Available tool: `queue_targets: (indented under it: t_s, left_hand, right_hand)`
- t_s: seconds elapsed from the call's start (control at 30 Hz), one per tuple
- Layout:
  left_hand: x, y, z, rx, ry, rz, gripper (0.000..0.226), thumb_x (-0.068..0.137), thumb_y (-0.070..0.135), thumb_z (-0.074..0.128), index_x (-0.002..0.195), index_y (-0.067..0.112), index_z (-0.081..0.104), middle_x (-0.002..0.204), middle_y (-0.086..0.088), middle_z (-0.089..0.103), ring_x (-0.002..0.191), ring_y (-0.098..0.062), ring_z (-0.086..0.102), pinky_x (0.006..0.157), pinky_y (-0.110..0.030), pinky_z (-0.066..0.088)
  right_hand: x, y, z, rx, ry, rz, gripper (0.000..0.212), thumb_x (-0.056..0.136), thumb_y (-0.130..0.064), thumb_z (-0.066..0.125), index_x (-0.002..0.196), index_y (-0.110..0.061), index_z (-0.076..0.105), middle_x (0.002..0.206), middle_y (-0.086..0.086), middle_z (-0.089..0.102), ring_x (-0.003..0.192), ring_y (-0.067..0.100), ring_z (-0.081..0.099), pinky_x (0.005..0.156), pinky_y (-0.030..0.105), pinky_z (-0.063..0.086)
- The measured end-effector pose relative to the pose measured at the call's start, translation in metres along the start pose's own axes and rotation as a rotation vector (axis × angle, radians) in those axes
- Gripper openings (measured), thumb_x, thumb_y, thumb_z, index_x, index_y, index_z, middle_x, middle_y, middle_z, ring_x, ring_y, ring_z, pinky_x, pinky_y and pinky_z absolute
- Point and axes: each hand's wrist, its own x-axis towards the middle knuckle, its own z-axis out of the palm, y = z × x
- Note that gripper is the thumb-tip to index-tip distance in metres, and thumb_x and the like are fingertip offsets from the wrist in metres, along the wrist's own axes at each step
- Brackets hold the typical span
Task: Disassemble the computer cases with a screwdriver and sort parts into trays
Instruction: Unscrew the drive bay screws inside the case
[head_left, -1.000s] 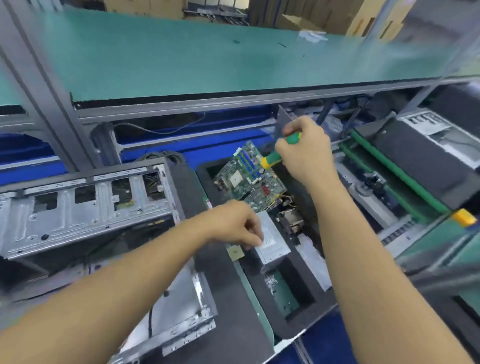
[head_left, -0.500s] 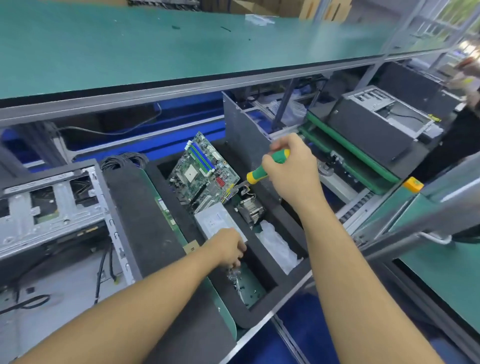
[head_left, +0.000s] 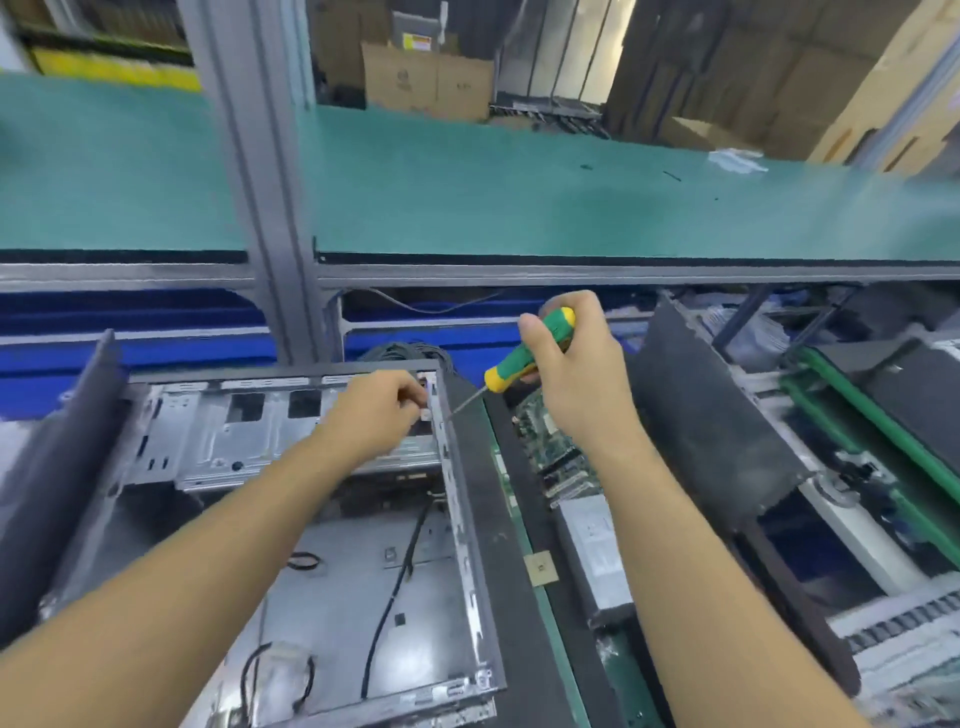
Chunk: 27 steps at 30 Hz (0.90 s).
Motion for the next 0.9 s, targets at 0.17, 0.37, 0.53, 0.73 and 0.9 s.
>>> queue_targets:
  t_s: [0.17, 0.37, 0.53, 0.73, 0.9]
  left_hand:
    - [0.002, -0.066, -0.030, 0.020, 0.164, -0.097, 0.042, 0.090, -0.009, 0.044, 0.113, 0.012, 0.073, 0.118, -0.007, 0.068, 0.103, -0.021, 0.062, 0.090, -0.022, 0.043]
    - [-0.005, -0.109, -0.028, 0.093, 0.083, -0.039, 0.025, 0.096, 0.014, 0.061, 0.118, 0.020, 0.073, 0.116, 0.000, 0.060, 0.108, -0.020, 0.057, 0.097, -0.034, 0.044]
    - [-0.002, -0.104, -0.019, 0.117, 0.117, -0.015, 0.015, 0.093, 0.042, 0.065, 0.106, 0.044, 0.071, 0.102, 0.018, 0.054, 0.105, -0.014, 0.047, 0.093, -0.041, 0.039]
    - [0.007, -0.107, -0.012, 0.158, 0.189, -0.031, 0.011, 0.092, 0.042, 0.066, 0.100, 0.043, 0.074, 0.099, 0.021, 0.055, 0.097, -0.009, 0.048, 0.079, -0.034, 0.027]
    - [0.012, -0.113, -0.006, 0.179, 0.221, -0.044, 0.009, 0.090, 0.043, 0.068, 0.096, 0.045, 0.075, 0.097, 0.020, 0.057, 0.098, -0.009, 0.050, 0.077, -0.034, 0.026]
  right_hand:
    - [0.006, -0.013, 0.064, -0.020, -0.154, -0.048, 0.017, 0.101, -0.036, 0.056, 0.105, -0.025, 0.044, 0.078, -0.005, 0.062, 0.064, 0.004, 0.064, 0.055, 0.023, 0.047]
    - [0.010, -0.018, 0.110, 0.036, -0.227, -0.039, 0.015, 0.102, -0.029, 0.056, 0.106, -0.023, 0.044, 0.070, -0.015, 0.064, 0.063, -0.009, 0.057, 0.051, 0.009, 0.038]
    - [0.014, -0.014, 0.128, -0.003, -0.275, -0.013, 0.017, 0.102, -0.033, 0.056, 0.111, -0.023, 0.045, 0.085, -0.006, 0.061, 0.072, 0.012, 0.056, 0.058, 0.024, 0.040]
    - [0.018, -0.011, 0.134, -0.042, -0.321, -0.019, 0.017, 0.103, -0.032, 0.055, 0.111, -0.022, 0.044, 0.089, 0.000, 0.059, 0.066, 0.010, 0.048, 0.055, 0.022, 0.035]
    - [0.020, -0.013, 0.138, -0.046, -0.328, -0.033, 0.016, 0.102, -0.032, 0.055, 0.110, -0.021, 0.045, 0.087, -0.002, 0.058, 0.069, 0.011, 0.049, 0.058, 0.025, 0.036]
